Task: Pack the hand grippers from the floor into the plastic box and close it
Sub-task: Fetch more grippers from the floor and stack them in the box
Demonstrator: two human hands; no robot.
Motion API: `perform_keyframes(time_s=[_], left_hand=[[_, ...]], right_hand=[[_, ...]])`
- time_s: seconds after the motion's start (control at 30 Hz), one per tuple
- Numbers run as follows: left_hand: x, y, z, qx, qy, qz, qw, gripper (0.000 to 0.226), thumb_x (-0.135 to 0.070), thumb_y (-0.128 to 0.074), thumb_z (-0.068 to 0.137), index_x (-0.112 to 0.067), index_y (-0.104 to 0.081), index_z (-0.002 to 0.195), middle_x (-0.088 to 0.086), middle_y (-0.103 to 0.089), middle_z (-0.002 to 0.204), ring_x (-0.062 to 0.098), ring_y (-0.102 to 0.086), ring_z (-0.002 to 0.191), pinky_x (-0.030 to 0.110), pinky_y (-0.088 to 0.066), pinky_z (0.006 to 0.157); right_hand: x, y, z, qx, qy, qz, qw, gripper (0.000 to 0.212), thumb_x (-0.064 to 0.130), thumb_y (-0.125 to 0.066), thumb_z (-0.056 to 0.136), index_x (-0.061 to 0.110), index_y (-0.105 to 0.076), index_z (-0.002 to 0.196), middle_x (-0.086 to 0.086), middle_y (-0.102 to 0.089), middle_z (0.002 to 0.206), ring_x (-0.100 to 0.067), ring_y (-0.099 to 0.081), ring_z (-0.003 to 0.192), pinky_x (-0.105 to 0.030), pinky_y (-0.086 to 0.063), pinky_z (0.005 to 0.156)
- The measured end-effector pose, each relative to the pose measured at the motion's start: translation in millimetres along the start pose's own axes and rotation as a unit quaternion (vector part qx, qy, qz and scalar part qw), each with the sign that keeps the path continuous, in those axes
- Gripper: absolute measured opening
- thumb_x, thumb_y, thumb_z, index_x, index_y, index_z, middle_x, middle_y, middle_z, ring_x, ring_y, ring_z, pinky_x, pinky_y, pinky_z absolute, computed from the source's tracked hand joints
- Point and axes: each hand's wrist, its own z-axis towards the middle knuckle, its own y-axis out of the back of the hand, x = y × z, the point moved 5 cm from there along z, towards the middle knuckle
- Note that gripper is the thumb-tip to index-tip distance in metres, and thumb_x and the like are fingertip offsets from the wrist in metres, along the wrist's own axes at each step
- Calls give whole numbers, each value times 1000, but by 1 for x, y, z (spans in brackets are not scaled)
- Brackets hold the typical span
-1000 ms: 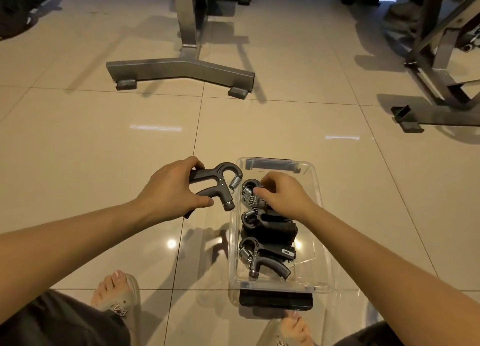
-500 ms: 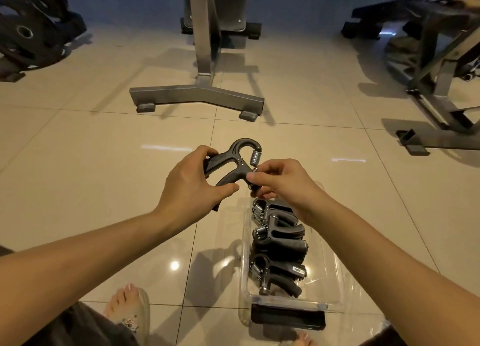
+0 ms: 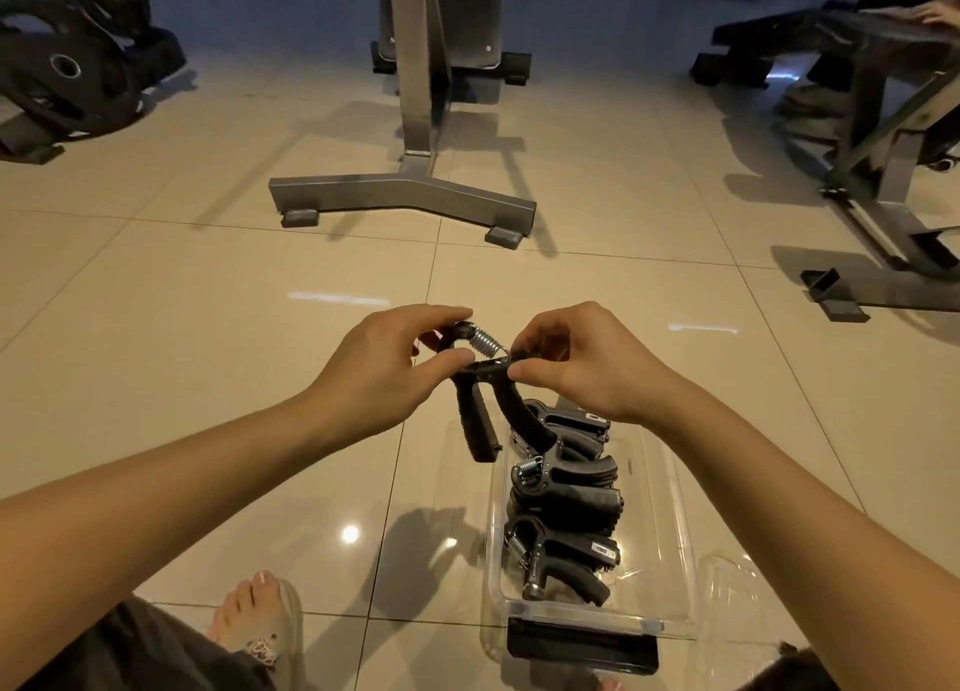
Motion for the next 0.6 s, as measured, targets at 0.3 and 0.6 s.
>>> perform_keyframes(time_s=[0.3, 0.6], left_hand=[[-10, 21, 6, 68, -86, 22, 994, 18, -27, -73, 89, -26, -76, 107, -18, -72, 90, 3, -67, 84, 22, -54, 68], [-14, 27, 5, 83, -88, -94, 988, 21, -12, -81, 81, -21, -79, 100, -9, -74, 95, 17, -71, 92, 38, -61, 79]], right_hand=[[3, 16, -7, 20, 46, 160, 986, 22, 30, -76, 87, 12, -72, 98, -6, -74, 92, -26, -70, 89, -44, -58, 86], [-33, 8, -14, 219, -26, 179, 959, 47, 32, -64, 88, 16, -64, 131, -5, -67, 129, -22, -60, 123, -43, -43, 110]])
